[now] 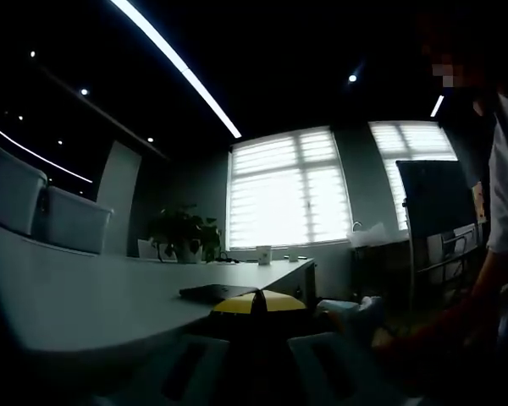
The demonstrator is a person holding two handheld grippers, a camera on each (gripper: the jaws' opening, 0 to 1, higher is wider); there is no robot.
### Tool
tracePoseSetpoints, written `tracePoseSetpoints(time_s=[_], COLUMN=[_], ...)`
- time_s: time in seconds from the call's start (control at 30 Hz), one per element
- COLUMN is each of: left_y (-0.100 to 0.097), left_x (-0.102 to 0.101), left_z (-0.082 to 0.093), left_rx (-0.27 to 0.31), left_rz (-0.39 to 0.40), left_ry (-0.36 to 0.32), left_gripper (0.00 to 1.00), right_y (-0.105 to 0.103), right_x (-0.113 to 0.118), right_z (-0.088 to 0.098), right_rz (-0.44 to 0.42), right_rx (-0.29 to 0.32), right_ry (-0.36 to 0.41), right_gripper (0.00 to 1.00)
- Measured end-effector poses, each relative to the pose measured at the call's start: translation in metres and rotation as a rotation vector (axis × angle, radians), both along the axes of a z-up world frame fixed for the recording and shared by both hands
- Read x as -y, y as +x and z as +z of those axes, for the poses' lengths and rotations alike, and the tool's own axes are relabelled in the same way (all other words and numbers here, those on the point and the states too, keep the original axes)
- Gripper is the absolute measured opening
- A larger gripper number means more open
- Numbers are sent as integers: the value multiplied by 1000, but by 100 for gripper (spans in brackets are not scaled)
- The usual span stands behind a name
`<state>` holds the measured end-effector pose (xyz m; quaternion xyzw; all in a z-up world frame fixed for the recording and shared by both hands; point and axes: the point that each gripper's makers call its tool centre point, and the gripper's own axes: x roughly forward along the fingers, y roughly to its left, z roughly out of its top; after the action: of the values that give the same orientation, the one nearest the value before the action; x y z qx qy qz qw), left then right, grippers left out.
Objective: Clamp the fixed fixture on the desktop, loosen the retaining clip, secure it to the edge of the desk, and tighten the retaining clip.
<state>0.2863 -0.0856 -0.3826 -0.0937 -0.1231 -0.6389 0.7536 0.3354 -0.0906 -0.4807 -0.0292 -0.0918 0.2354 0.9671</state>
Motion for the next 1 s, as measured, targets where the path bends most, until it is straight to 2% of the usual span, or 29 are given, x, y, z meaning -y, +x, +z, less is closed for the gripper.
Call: tracePoseSetpoints(time_s=[0.03, 0.1, 0.17, 0.23, 0.3, 0.4, 0.5, 0.53, 0.63, 0.7, 0.73, 0.8, 1.0], left_y=[0, 0, 0, 0, 0, -1, -1, 0, 0, 0, 0, 0, 0], left_x=[0, 0, 0, -1, -1, -1, -1, -1, -1, -1, -1, -1, -1], left_z=[0, 0, 0, 0, 0, 0, 0, 0, 0, 0, 0, 0, 0], left_rx=[1, 1, 1, 0, -1, 2, 0, 0, 0, 4, 8, 8, 4], left_rz=[0, 0, 0, 0, 0, 1, 0, 0, 1, 3, 6, 5, 1], left_ry=[0, -1, -1, -1, -1, -2, -2, -2, 2, 5, 6, 4, 0], left_gripper=[1, 1, 1, 1, 1, 1, 1, 1, 1, 1, 1, 1, 1], right_y=[0, 0, -1, -9, -15, -27, -35, -35, -27, -26, -24, -19, 2], right_x=[0, 5, 8, 2, 6, 9, 15, 16, 11, 14, 13, 14, 14], right_z=[-1, -6, -10, -13, -15, -16, -19, -18, -10, 3, 6, 13, 11], right_rz=[-7, -74, -136, -158, -265, -384, -528, -551, -568, -617, -625, -638, -670], right_rx=[-2, -13, -8, -8, 11, -8, -24, -21, 1, 54, 56, 68, 42], right_ry=[5, 0, 3, 30, -11, 69, 11, 5, 12, -7, -5, 27, 13], right_gripper=[25, 27, 35, 41, 44, 44, 43, 43, 43, 43, 43, 43, 40])
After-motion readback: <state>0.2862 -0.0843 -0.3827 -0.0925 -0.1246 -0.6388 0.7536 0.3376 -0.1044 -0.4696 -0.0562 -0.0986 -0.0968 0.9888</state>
